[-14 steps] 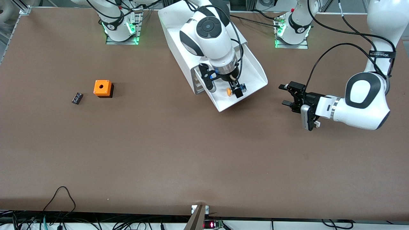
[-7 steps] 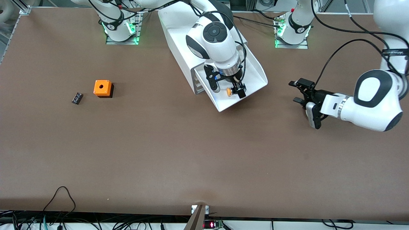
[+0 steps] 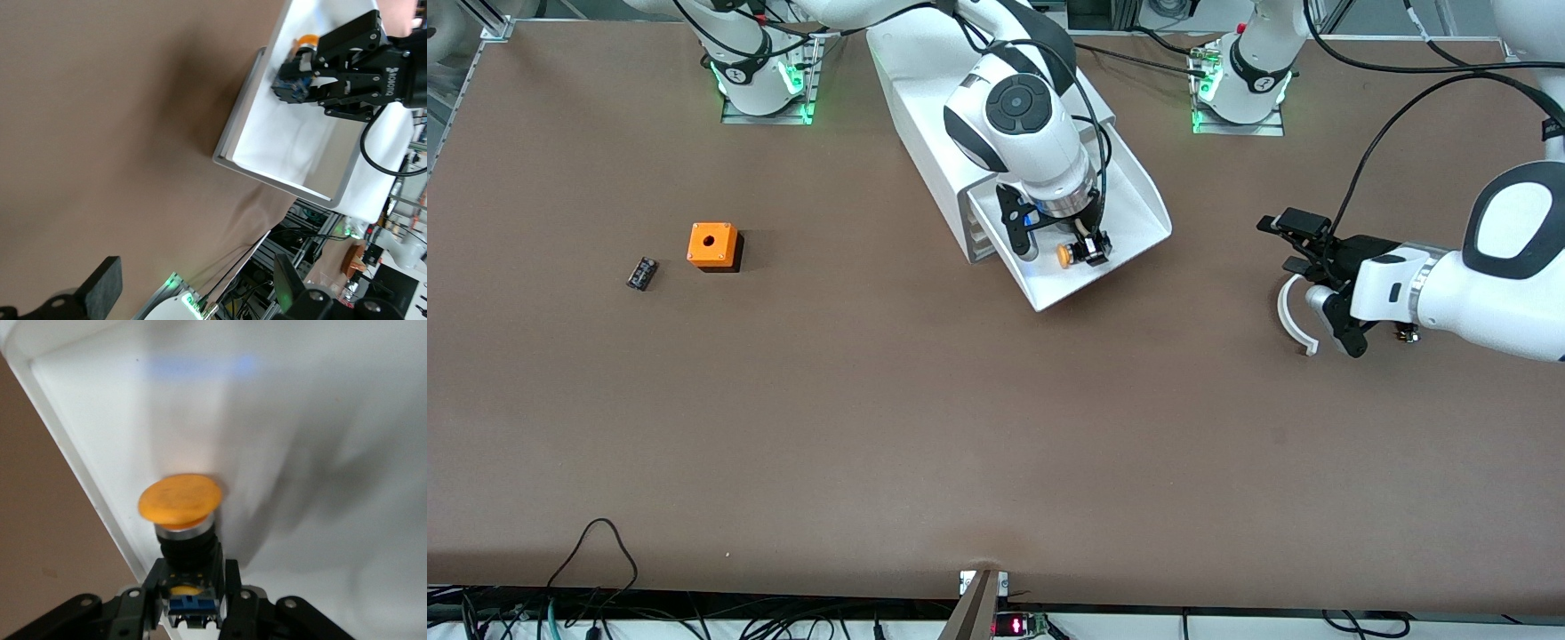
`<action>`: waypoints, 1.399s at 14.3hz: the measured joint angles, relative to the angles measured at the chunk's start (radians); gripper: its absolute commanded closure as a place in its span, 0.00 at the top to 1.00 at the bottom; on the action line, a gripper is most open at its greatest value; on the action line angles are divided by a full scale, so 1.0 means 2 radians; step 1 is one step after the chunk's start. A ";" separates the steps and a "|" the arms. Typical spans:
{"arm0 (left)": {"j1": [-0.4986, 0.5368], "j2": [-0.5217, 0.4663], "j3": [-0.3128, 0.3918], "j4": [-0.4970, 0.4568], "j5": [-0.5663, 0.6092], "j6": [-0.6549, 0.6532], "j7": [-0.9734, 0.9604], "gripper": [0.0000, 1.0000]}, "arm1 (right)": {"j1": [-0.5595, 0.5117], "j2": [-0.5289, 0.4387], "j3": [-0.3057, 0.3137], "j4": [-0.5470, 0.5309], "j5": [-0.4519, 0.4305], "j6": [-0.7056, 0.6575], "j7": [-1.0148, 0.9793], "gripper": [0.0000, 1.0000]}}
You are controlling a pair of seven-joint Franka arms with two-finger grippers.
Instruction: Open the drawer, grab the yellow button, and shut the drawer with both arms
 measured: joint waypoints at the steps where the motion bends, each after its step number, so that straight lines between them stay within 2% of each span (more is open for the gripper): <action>1: -0.001 0.000 -0.001 0.009 0.012 -0.002 -0.006 1.00 | 0.000 0.000 0.000 0.001 0.000 -0.001 -0.001 0.00; 5: -0.004 -0.012 -0.003 0.029 0.062 -0.003 -0.044 1.00 | -0.001 -0.001 0.000 0.041 0.000 -0.032 -0.004 0.00; 7: -0.021 -0.027 -0.004 0.035 0.113 0.003 -0.072 1.00 | -0.007 -0.004 -0.002 0.070 0.000 -0.060 -0.020 0.00; 10: -0.060 -0.052 -0.004 0.048 0.198 0.022 -0.133 1.00 | -0.035 -0.022 -0.002 0.085 0.000 -0.086 -0.087 0.00; 12: -0.070 -0.057 -0.003 0.056 0.231 0.048 -0.146 1.00 | -0.065 -0.034 -0.002 0.086 0.001 -0.111 -0.145 0.00; 15: -0.049 -0.044 0.006 0.064 0.234 0.086 -0.149 1.00 | -0.113 -0.044 -0.003 0.086 0.007 -0.146 -0.239 0.00; 18: -0.046 -0.028 0.005 0.073 0.233 0.092 -0.159 1.00 | -0.157 -0.051 -0.003 0.086 0.018 -0.183 -0.330 0.00; 20: -0.057 -0.027 0.002 0.073 0.214 0.104 -0.235 1.00 | -0.183 -0.055 -0.004 0.087 0.020 -0.212 -0.402 0.00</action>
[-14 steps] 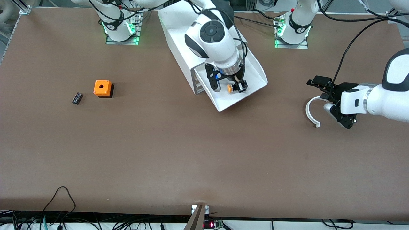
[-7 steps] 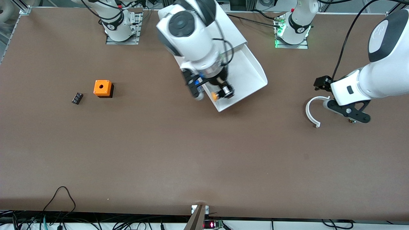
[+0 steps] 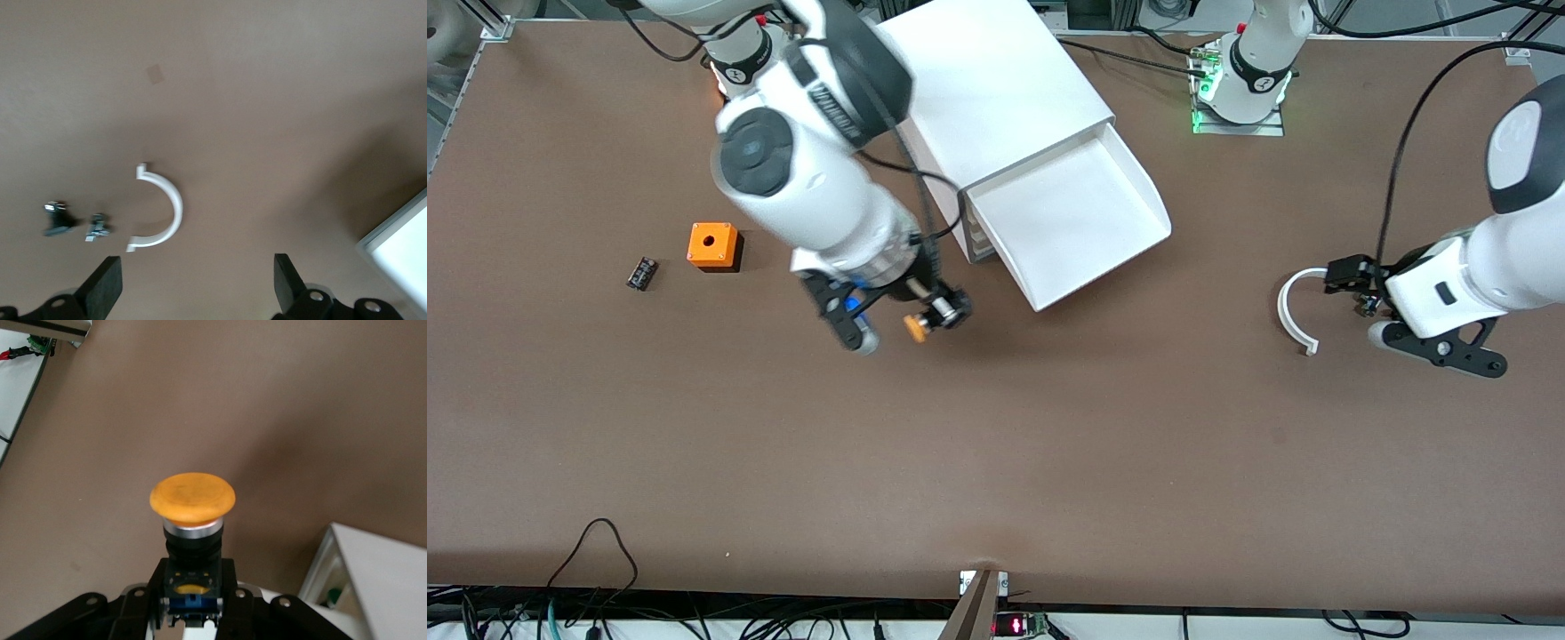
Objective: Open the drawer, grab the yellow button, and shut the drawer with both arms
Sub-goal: 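Lift the orange button out with the right gripper while the left gripper withdraws, then push the drawer shut with the left gripper while the right gripper carries the button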
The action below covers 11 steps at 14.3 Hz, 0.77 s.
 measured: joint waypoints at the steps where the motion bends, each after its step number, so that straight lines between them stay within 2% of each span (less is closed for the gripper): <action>1: -0.008 0.000 -0.001 0.000 -0.011 0.008 -0.057 1.00 | -0.011 -0.001 -0.001 0.000 0.000 -0.021 -0.039 0.00; 3: -0.018 0.000 -0.011 -0.003 -0.019 0.013 -0.161 1.00 | -0.028 -0.002 -0.004 0.000 0.000 -0.053 -0.107 0.00; 4: -0.021 0.000 -0.021 -0.008 -0.019 0.017 -0.207 0.89 | -0.035 -0.003 -0.010 -0.002 -0.001 -0.064 -0.144 0.00; 5: -0.023 -0.001 -0.032 -0.014 -0.019 0.021 -0.246 0.82 | -0.040 -0.005 -0.020 -0.007 -0.002 -0.072 -0.188 0.00; 8: -0.025 -0.012 -0.065 -0.064 -0.019 0.081 -0.309 0.84 | -0.048 -0.021 -0.073 -0.056 -0.008 -0.071 -0.344 0.00; 11: -0.027 -0.049 -0.084 -0.161 -0.019 0.189 -0.356 0.89 | -0.050 -0.041 -0.122 -0.121 -0.010 -0.042 -0.465 0.00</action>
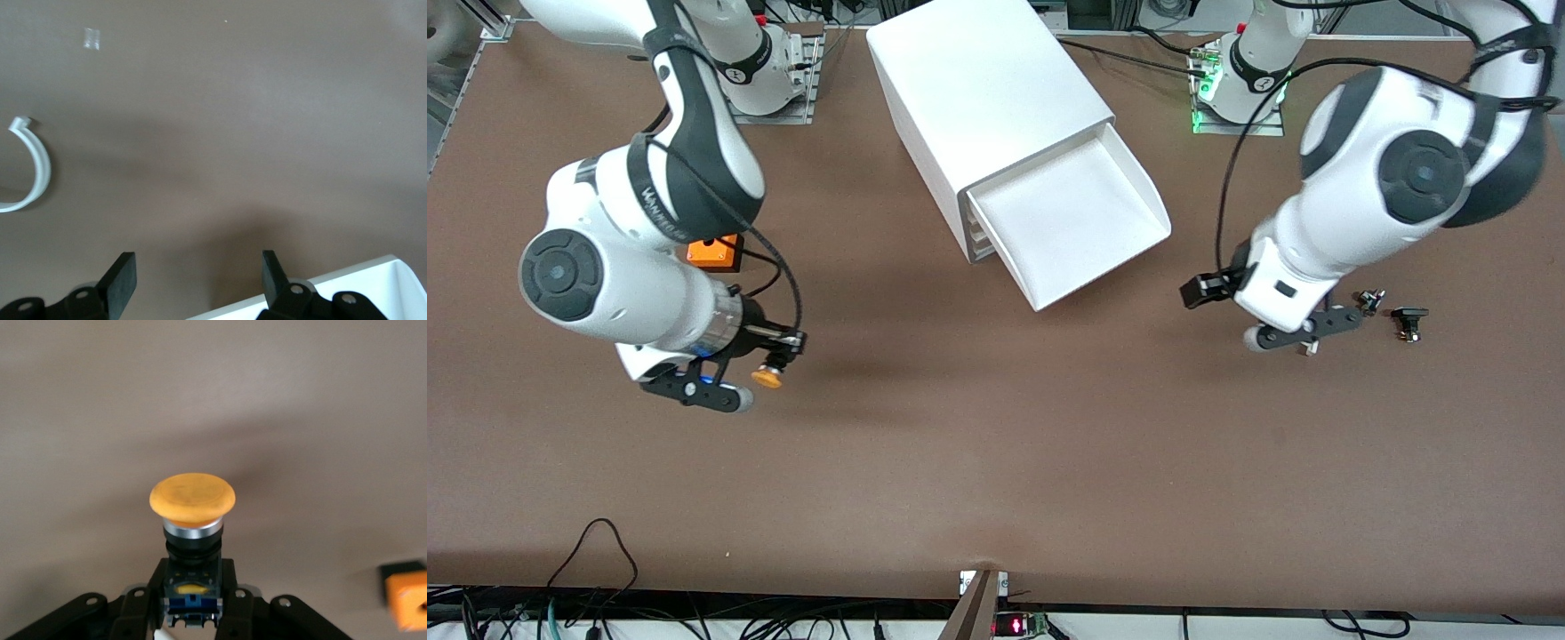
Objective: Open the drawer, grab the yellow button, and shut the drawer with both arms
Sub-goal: 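Push the drawer shut with the left gripper while the right gripper carries the button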
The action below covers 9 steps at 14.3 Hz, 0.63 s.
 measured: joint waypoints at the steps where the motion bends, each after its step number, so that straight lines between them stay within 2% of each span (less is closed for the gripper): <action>1: 0.000 -0.016 -0.005 -0.036 0.000 0.037 -0.024 0.89 | -0.001 -0.006 -0.014 -0.025 0.000 0.016 -0.037 0.00; 3: 0.000 -0.042 -0.017 -0.096 0.000 0.094 -0.065 0.98 | -0.001 -0.014 -0.039 -0.073 -0.001 0.053 -0.110 0.00; 5: 0.000 -0.052 -0.024 -0.130 0.000 0.119 -0.095 0.98 | -0.002 -0.016 -0.060 -0.116 -0.002 0.094 -0.166 0.00; 9: 0.003 -0.041 -0.025 -0.154 0.000 0.136 -0.098 0.99 | -0.013 -0.013 -0.072 -0.216 -0.002 0.208 -0.220 0.00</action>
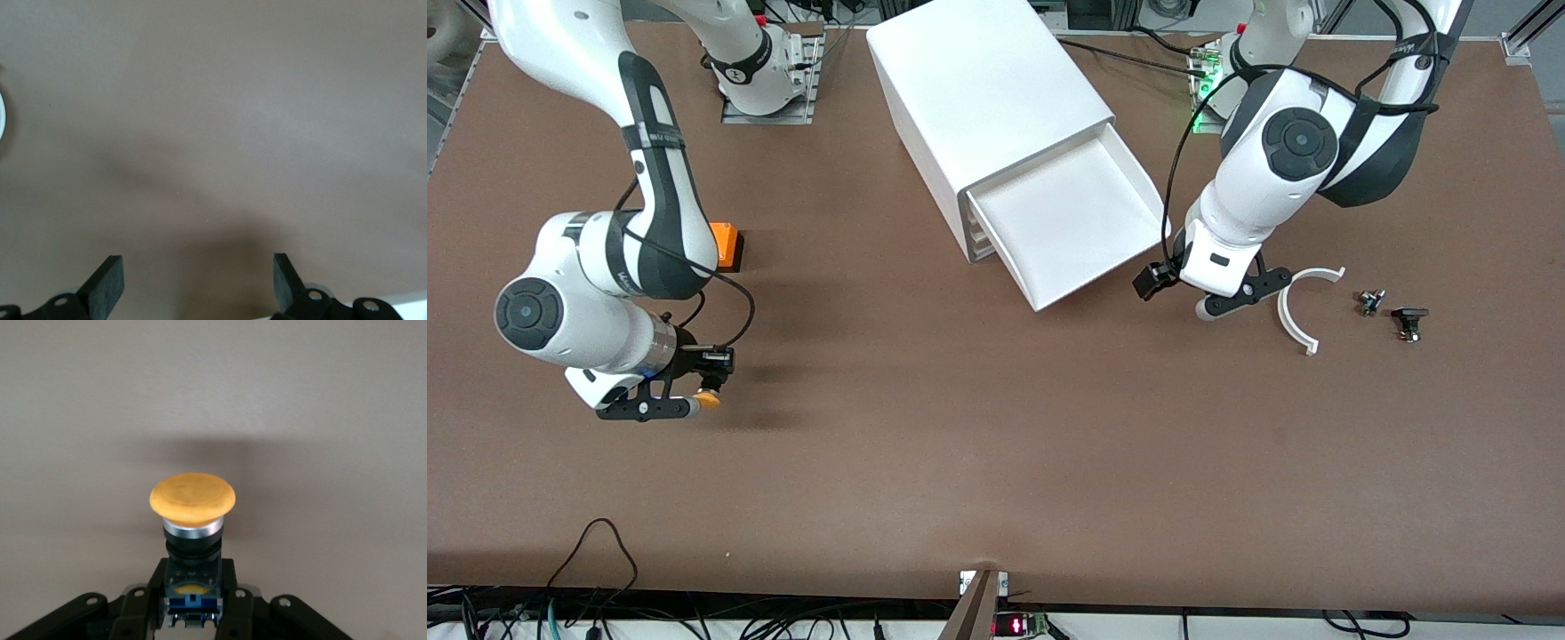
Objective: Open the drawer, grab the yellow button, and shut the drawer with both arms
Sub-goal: 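Push the drawer shut with the left gripper while the right gripper carries the button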
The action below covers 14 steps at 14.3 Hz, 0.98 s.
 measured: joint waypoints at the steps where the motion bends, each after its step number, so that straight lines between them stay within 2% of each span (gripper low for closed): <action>1: -0.003 0.006 -0.003 -0.001 0.000 0.000 0.000 0.99 | -0.002 0.003 0.000 -0.021 0.000 0.026 -0.008 0.00; 4: -0.015 0.022 -0.009 -0.002 0.000 0.003 -0.003 0.99 | -0.007 0.021 0.000 -0.057 0.000 0.078 -0.017 0.00; 9: -0.031 0.034 -0.010 -0.003 0.000 0.002 -0.010 0.99 | -0.017 0.048 0.000 -0.062 0.004 0.105 -0.017 0.00; 11: -0.033 0.038 -0.012 -0.003 -0.001 -0.005 -0.013 0.99 | -0.018 0.054 0.000 -0.062 0.009 0.110 -0.017 0.29; 12: -0.033 0.038 -0.014 -0.002 -0.009 -0.014 -0.016 0.99 | -0.018 0.055 0.000 -0.062 0.011 0.111 -0.017 0.49; 14: -0.033 0.039 -0.017 -0.001 -0.073 -0.040 -0.017 0.99 | -0.018 0.055 0.000 -0.062 0.011 0.112 -0.017 0.82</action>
